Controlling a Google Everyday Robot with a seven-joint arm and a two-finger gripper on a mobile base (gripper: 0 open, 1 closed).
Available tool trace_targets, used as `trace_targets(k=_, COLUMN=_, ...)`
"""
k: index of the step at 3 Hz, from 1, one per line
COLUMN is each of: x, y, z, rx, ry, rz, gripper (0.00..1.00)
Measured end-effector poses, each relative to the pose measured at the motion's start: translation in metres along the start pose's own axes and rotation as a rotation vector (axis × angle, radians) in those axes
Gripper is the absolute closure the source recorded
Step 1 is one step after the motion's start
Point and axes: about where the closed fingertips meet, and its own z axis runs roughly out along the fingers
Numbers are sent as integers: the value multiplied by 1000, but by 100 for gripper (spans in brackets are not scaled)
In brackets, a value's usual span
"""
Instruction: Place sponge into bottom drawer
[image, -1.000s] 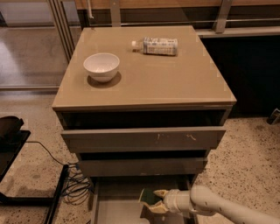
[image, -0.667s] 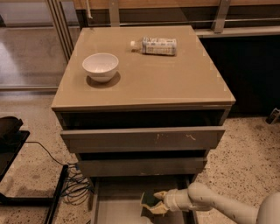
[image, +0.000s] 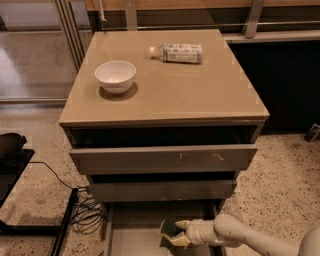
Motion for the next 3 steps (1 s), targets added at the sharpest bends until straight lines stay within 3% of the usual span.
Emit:
trace_targets(k=2, x=25, y=3, z=17, rx=157, ry=-31, rz=14, gripper=100)
trace_targets(k=3, x=36, y=-7, z=30, rx=220, ry=1, rz=9, gripper=100)
